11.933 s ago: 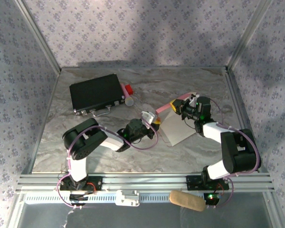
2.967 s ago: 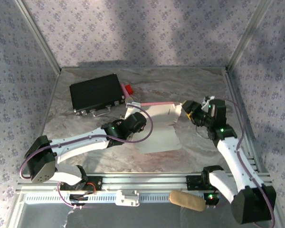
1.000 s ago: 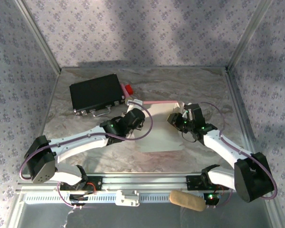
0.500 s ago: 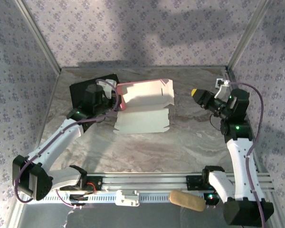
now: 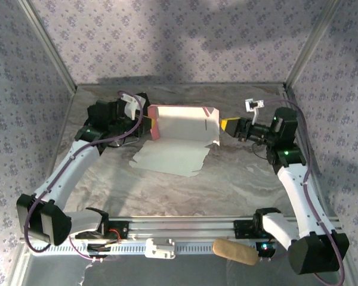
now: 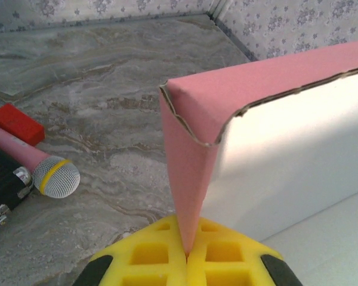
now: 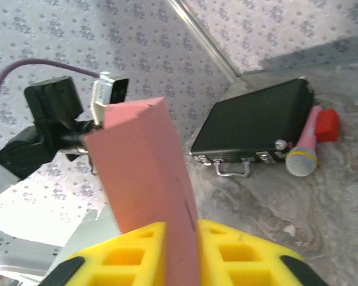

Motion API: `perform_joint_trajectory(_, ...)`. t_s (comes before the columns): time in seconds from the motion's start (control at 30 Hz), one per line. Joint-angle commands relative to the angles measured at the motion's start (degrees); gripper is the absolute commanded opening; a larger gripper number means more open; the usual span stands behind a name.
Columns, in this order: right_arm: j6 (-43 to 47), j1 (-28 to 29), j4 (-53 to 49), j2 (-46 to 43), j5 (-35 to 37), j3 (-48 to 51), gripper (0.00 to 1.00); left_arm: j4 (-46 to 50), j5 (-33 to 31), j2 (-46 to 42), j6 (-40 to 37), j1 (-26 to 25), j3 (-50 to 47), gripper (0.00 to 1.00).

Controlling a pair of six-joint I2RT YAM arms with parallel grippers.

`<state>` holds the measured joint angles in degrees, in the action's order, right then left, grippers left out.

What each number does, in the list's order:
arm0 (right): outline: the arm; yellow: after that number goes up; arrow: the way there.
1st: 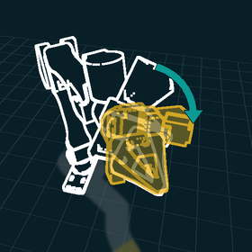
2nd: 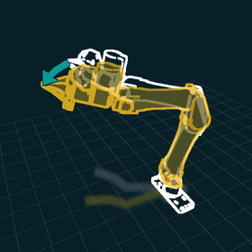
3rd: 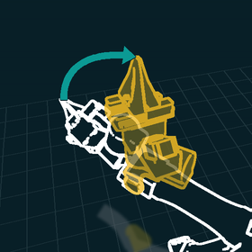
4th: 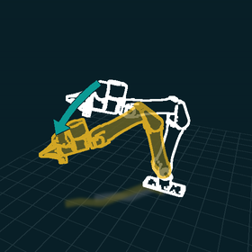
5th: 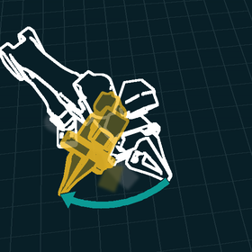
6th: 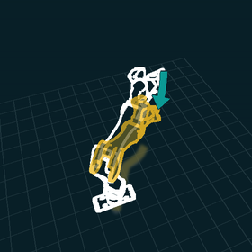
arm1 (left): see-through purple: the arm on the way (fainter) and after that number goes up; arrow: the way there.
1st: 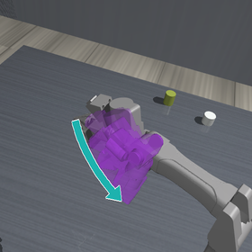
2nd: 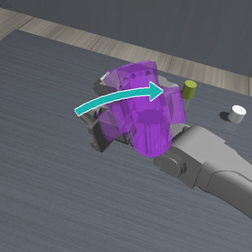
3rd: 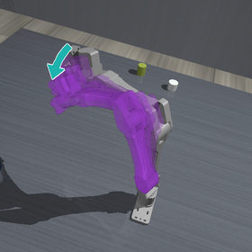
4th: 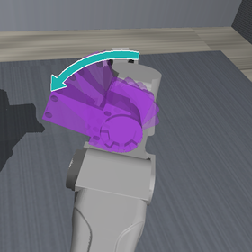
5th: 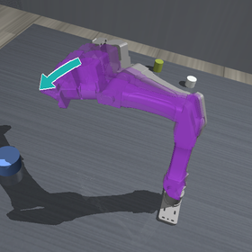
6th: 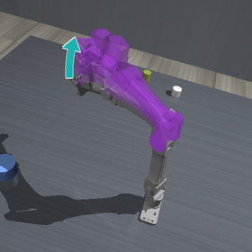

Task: Fold the paper box

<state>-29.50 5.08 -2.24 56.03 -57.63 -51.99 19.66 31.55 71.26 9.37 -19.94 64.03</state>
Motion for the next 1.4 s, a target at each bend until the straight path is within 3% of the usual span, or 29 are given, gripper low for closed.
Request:
perform_joint_trajectory(0.0,3.24,0.46,-1.0,1.54,-2.67,-2.07,0.17,1.17,3.0,0.52,-1.81,0.35,2.32,0.0)
perform_joint_trajectory(0.73,9.63,8.22,-7.63,4.98,1.6,-7.28,0.23,0.27,1.06,1.85,-1.37,-0.17,2.56,0.0)
perform_joint_trajectory(1.37,17.1,15.17,-16.77,8.65,18.97,-13.27,0.29,0.89,-0.84,2.1,-1.86,-1.51,3.91,0.0)
